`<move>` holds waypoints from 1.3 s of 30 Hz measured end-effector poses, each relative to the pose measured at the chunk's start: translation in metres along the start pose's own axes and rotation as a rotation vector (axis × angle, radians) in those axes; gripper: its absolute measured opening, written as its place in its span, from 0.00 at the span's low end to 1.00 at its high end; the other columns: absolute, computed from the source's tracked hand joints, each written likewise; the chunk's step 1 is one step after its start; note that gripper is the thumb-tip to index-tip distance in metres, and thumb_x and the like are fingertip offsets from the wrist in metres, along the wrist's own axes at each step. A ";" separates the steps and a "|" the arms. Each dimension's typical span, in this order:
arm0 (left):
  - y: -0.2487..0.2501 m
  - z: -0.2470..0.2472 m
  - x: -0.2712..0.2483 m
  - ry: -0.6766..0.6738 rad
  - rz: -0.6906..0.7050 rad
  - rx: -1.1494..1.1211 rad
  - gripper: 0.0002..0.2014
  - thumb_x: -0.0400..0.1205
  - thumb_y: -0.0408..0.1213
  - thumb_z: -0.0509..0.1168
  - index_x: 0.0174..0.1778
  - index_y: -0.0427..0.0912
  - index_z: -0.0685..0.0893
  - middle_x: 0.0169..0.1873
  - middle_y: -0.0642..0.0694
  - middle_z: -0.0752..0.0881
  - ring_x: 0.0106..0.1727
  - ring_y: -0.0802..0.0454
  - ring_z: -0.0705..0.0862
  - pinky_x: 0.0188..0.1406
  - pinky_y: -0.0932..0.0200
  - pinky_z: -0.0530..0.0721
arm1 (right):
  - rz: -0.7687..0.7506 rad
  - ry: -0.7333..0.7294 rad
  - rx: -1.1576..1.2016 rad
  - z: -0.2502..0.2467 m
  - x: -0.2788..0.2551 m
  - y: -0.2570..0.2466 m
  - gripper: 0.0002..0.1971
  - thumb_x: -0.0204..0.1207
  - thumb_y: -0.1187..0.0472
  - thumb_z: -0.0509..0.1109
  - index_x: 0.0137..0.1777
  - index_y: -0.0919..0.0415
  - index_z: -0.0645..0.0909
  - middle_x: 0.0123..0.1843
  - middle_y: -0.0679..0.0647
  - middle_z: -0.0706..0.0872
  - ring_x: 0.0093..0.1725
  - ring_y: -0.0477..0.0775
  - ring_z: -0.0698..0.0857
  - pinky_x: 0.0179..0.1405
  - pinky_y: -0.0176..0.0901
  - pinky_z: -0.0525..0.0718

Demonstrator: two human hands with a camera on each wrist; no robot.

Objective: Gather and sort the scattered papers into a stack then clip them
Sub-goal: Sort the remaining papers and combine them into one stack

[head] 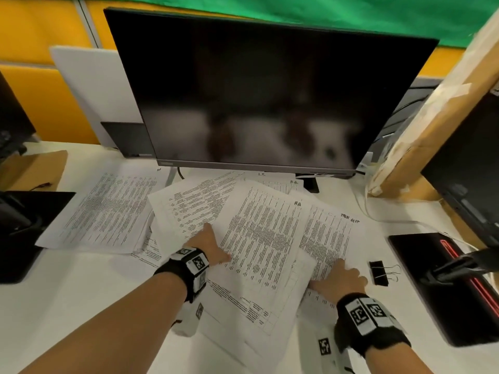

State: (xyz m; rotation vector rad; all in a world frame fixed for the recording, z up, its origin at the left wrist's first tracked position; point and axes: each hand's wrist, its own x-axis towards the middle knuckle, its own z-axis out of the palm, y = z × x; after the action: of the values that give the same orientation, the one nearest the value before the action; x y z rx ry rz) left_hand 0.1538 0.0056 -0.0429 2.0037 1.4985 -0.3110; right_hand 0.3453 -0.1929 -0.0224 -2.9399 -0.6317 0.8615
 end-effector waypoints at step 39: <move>-0.068 -0.002 -0.053 0.044 0.016 -0.678 0.13 0.78 0.25 0.62 0.58 0.33 0.81 0.50 0.35 0.87 0.48 0.42 0.84 0.42 0.56 0.81 | -0.226 0.635 0.784 -0.129 -0.035 0.053 0.08 0.78 0.58 0.66 0.49 0.61 0.82 0.44 0.62 0.85 0.49 0.66 0.85 0.54 0.66 0.82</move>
State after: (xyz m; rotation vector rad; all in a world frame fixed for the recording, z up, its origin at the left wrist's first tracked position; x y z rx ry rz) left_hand 0.0725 -0.0232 -0.0366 1.4796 1.3700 0.2300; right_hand 0.4059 -0.2426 0.0977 -2.1678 -0.4248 0.0715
